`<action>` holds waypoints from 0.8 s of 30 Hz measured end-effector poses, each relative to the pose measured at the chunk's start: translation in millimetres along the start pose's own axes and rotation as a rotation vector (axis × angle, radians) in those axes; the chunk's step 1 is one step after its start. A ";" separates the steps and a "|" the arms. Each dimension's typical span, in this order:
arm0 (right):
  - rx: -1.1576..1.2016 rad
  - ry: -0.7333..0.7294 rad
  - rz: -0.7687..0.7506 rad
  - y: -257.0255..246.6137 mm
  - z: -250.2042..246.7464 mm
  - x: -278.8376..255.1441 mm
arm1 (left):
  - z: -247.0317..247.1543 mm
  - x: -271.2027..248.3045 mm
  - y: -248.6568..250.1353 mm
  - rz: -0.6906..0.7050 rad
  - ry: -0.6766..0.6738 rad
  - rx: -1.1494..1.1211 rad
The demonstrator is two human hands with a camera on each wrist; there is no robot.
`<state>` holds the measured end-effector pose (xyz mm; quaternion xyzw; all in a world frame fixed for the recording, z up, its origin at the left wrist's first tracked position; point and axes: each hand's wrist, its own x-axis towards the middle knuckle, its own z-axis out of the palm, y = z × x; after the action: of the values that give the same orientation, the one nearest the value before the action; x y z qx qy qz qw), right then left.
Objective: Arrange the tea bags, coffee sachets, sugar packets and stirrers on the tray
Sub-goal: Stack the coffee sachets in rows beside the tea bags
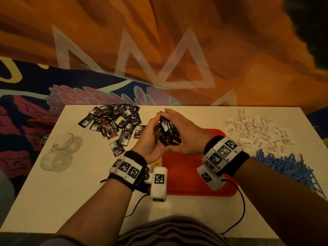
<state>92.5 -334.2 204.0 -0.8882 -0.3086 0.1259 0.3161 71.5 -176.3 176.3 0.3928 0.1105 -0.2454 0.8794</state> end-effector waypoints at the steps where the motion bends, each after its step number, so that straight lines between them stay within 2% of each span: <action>1: 0.009 -0.005 0.006 -0.2 0.0 0.3 | 1.2 0.4 -1.7 0.009 0.001 0.006; 6: 0.039 0.007 -0.040 -4.5 -2.6 1.9 | 1.8 -3.2 -7.3 0.060 -0.035 -0.071; 10: 0.035 -0.034 -0.029 -6.1 -2.8 1.3 | 0.3 -5.7 -4.0 0.009 -0.001 -0.149; 16: 0.052 -0.082 -0.009 -6.4 0.6 -2.2 | 1.2 -6.7 -4.3 -0.044 0.045 -0.063; 19: 0.081 -0.062 -0.043 -12.1 1.4 -3.4 | 1.6 -9.1 -8.0 -0.023 0.040 -0.154; 21: 0.047 -0.052 -0.053 -14.4 0.8 -3.1 | 0.6 -9.0 -9.7 -0.005 0.029 -0.214; 24: -0.105 -0.044 -0.040 -12.9 -0.8 -3.2 | -0.3 -7.4 -7.8 -0.039 0.016 -0.160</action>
<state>84.3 -328.8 212.9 -0.8943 -0.3395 0.1226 0.2645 61.2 -178.0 173.9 0.3211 0.1442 -0.2500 0.9020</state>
